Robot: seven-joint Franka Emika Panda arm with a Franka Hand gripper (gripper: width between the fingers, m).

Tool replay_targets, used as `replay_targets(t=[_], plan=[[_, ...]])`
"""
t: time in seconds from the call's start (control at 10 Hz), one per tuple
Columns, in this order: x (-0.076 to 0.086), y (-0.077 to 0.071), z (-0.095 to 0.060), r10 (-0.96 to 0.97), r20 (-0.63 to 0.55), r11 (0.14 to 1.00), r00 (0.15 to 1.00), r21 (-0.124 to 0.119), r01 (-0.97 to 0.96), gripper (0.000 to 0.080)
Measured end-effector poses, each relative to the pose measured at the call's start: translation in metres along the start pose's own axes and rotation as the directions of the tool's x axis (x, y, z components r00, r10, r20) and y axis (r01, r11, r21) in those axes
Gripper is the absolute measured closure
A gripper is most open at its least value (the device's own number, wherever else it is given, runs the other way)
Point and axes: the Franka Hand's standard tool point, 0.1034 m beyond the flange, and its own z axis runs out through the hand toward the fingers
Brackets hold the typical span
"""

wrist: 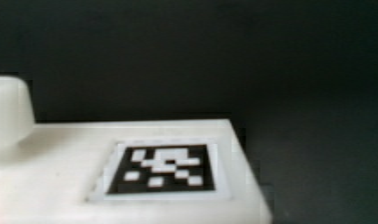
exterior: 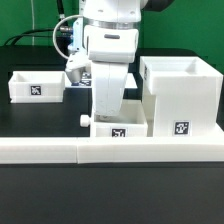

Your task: Assemble drawer

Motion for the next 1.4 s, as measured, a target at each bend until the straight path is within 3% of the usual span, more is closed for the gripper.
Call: replay_targets(t=[0.2,0.7,1.4], plan=[[0.0013,0.0010,0.0011,0.004,-0.007,0.999,1.000,-0.034,-0.004,0.0757],[0.0104,-0.0003,0.0011,-0.004,-0.006,0.999,1.000,-0.033,0.004,0.0757],[0.0088,-0.0013,0.0016,-0.020,0.006,0.999,1.000,-0.033,0.020,0.0757]])
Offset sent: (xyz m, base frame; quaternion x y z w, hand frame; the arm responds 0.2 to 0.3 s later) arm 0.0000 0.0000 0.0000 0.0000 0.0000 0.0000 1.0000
